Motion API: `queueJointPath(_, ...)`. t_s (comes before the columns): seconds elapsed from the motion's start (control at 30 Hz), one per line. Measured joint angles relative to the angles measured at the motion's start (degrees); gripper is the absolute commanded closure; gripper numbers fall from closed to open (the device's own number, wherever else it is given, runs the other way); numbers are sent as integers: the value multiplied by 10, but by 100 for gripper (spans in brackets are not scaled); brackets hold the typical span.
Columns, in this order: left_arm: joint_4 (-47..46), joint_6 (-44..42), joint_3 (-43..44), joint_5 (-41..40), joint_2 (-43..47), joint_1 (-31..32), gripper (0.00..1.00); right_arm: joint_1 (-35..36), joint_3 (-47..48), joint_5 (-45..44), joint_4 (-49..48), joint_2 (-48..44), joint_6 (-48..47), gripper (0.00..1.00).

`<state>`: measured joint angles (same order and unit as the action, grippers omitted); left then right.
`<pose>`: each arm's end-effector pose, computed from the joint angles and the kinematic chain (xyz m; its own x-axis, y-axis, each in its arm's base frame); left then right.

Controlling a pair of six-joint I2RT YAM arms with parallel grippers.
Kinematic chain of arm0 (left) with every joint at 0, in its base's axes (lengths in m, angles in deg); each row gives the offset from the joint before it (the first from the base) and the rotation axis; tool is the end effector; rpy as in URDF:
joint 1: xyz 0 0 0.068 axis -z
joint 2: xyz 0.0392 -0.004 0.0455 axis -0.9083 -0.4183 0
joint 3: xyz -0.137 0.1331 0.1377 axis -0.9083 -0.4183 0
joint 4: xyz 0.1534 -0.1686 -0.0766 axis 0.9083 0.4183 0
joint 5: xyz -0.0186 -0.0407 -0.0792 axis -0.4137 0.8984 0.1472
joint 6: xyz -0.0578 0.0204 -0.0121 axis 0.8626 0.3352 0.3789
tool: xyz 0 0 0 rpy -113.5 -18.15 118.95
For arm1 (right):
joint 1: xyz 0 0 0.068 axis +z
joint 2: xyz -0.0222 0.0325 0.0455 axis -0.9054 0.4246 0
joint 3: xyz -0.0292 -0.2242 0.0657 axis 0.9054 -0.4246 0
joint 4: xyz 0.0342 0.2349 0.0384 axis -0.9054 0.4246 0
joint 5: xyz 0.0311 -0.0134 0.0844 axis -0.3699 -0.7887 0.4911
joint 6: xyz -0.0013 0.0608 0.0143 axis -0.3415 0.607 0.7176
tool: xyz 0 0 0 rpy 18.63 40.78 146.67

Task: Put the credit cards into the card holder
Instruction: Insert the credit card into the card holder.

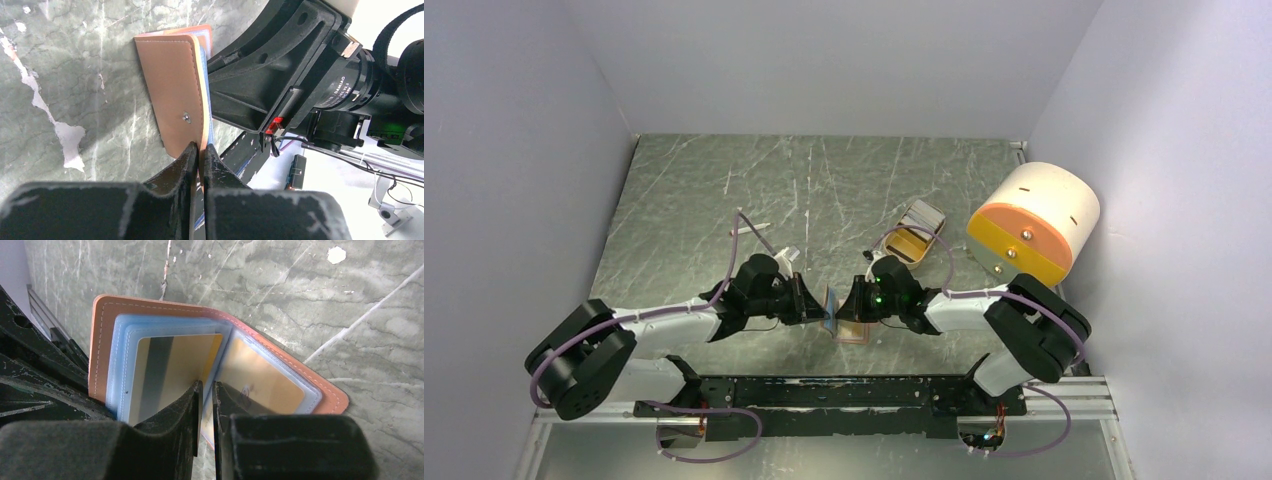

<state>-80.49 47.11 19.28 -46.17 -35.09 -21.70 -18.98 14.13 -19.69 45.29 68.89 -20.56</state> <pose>0.1620 -0.1779 0.1299 -0.9428 -0.1891 -0.2744 0.1207 0.5736 -0.8102 0.1714 0.1945 0.0984 -0.9006 0.0516 -0.4316 -0.2765 0.6980 0.6605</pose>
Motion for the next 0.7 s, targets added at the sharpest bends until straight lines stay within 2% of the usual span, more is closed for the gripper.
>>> queueJointPath(0.17, -5, 0, 0, 4, -6, 0, 91, 0, 0, 2, -3, 2, 0, 82)
queueJointPath(0.43, 21, -7, 13, 1, -10, 0, 74, 0, 0, 3, -4, 2, 1, 79)
queueJointPath(0.7, 70, -33, 36, -18, -14, 0, 73, 0, 0, 3, -3, 0, -1, 77)
